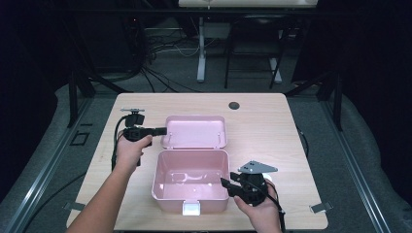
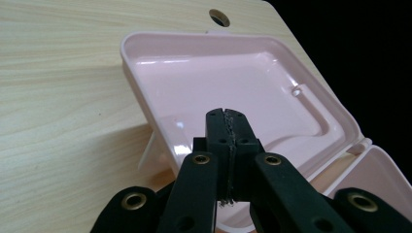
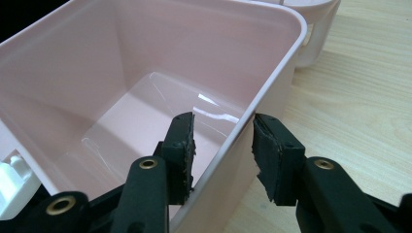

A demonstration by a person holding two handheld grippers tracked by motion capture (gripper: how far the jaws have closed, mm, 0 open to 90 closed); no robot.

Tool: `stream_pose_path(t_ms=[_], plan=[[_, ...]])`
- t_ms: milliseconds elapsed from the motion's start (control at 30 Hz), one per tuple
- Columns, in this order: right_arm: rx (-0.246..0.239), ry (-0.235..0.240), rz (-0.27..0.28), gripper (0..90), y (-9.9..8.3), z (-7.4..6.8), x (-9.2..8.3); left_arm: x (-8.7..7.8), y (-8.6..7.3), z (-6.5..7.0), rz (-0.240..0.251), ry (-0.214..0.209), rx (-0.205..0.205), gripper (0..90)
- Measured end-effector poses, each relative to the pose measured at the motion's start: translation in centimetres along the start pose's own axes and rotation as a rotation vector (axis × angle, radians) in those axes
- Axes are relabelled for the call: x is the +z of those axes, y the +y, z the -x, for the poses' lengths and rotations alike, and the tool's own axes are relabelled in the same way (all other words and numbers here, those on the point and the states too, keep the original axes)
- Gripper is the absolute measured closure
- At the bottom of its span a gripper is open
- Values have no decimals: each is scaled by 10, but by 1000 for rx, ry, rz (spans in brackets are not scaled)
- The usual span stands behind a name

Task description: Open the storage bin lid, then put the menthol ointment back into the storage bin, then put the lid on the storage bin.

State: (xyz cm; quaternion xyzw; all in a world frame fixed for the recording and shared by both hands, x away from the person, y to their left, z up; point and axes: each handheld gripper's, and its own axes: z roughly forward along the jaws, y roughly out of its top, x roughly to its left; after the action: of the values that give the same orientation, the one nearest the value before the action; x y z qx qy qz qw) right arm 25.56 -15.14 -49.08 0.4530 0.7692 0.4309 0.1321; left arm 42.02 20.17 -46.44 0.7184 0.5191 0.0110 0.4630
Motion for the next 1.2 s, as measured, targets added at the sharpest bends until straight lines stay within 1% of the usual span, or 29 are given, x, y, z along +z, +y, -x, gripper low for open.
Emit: stream_pose_path(t_ms=[100, 167, 200, 300, 333, 400, 433, 500, 567, 667, 800, 833, 867, 900, 967, 1067, 1100, 1167, 1200], plan=[[6, -2, -1, 606, 0, -1, -1, -2, 0, 0, 7, 10, 9, 900], [8, -1, -6, 608, 0, -1, -1, -2, -1, 0, 11, 12, 7, 893], [6, -2, -6, 609, 1, -1, -1, -4, -2, 1, 13, 23, 18, 877], [12, 4, -4, 610, 1, 0, -1, -8, -4, 1, 24, 28, 24, 835], [12, 4, -1, 610, 1, 0, -2, -9, -4, 2, 29, 30, 22, 810], [13, 1, 7, 602, 2, 1, -3, -12, -6, 2, 40, 42, 33, 759], [12, -3, 11, 597, 2, 2, -4, -14, -8, 1, 58, 45, 34, 726], [17, -3, 19, 587, 3, 4, -6, -17, -11, 1, 69, 39, 25, 689], [24, -4, 32, 570, 4, 5, -8, -19, -14, 0, 73, 36, 25, 646], [25, -5, 45, 564, 6, 8, -11, -23, -18, -1, 74, 37, 17, 618], [27, -1, 56, 564, 8, 10, -15, -31, -26, -1, 88, 43, 24, 600], [29, 3, 60, 564, 9, 11, -16, -32, -28, 0, 92, 46, 27, 595], [26, 3, 60, 564, 10, 12, -16, -34, -30, 1, 88, 54, 41, 587], [27, 4, 60, 564, 11, 12, -17, -34, -30, 1, 88, 54, 41, 583], [27, 12, 66, 564, 14, 14, -19, -40, -38, 3, 93, 85, 74, 577], [18, 2, 83, 546, 18, 18, -23, -43, -46, 5, 109, 98, 77, 566], [19, 1, 88, 539, 21, 21, -25, -44, -48, 5, 110, 103, 86, 566], [20, 9, 79, 529, 24, 24, -27, -45, -51, 7, 102, 115, 104, 539], [17, 8, 72, 524, 25, 26, -29, -46, -52, 8, 107, 118, 114, 528]])
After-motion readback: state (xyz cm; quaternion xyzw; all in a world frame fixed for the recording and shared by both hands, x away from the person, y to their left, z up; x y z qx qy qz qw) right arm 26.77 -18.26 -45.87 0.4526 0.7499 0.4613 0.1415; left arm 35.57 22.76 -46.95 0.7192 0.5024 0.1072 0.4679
